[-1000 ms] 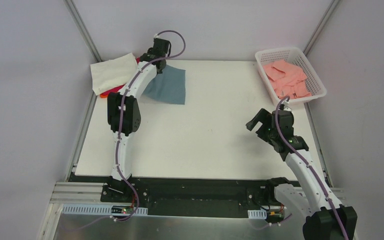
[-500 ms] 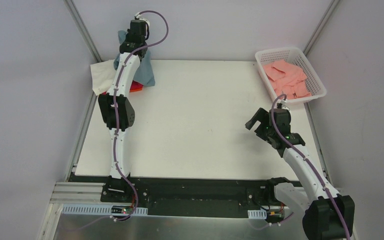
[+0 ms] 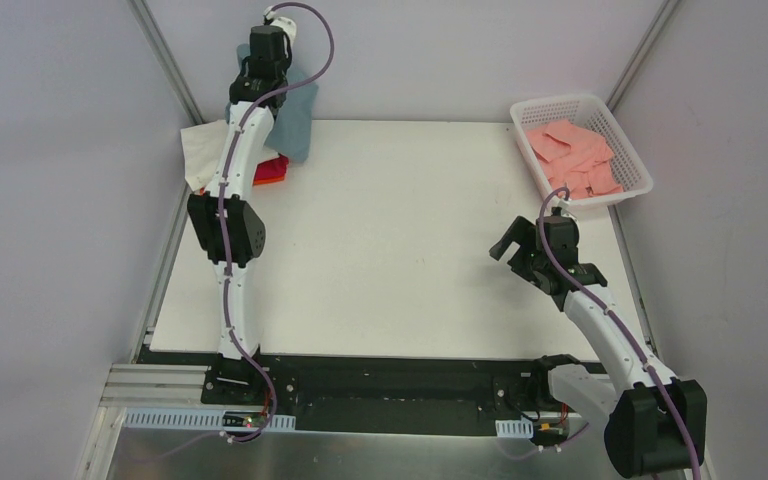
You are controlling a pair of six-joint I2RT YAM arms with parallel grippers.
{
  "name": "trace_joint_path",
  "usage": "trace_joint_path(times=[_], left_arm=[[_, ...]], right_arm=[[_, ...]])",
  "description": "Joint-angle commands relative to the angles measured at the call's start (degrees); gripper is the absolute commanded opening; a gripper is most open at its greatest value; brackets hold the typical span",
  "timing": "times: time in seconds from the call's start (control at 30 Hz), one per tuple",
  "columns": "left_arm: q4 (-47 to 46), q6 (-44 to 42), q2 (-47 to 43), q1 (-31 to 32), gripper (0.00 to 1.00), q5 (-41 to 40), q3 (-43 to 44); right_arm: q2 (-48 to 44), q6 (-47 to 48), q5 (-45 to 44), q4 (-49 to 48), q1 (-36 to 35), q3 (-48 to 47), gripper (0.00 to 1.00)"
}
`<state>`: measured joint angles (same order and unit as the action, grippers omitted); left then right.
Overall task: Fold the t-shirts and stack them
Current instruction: Put the neatly folded tshirt into the corner of the board with the left arm
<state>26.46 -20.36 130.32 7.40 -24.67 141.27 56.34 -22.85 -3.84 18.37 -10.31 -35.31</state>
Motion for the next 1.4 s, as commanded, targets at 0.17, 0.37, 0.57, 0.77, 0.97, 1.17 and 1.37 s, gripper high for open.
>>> trace_joint_path(times=[0.17, 0.37, 0.57, 0.77, 0.97, 1.17, 1.37], left_arm=[[-4.84, 1.77, -10.64, -0.56, 0.0, 1.49, -2.57], [-4.76, -0.04, -7.93, -2.63, 0.0, 0.03, -2.61], [-4.66, -0.61, -2.89, -6.25, 0.0, 1.95, -1.42], [-4.73, 0.14, 5.46, -10.31, 0.0, 1.54, 5.0], [-6.26, 3.88, 7.19, -12.51, 0.0, -0.7, 5.48], [-8.49, 3.91, 6.64, -12.62, 0.09, -2.86, 4.21], [-9.49, 3.97, 5.69, -12.66, 0.13, -3.61, 2.35]], right_arm=[[-0.49, 0.48, -1.21, -1.68, 0.27, -0.19, 1.0], [-0.12, 0.45, -2.4, -1.36, 0.26, -0.34, 0.99], [0.56, 0.35, -3.6, -1.05, 0.25, -0.59, 1.0], [2.52, -0.4, -3.74, -1.22, 0.23, -1.26, 0.99], [4.66, -1.11, -2.8, -1.24, 0.28, -2.81, 1.0], [5.64, -1.54, -2.07, -1.21, 0.26, -3.52, 1.0], [4.84, -1.41, -2.3, -0.39, 0.26, -3.73, 1.0]])
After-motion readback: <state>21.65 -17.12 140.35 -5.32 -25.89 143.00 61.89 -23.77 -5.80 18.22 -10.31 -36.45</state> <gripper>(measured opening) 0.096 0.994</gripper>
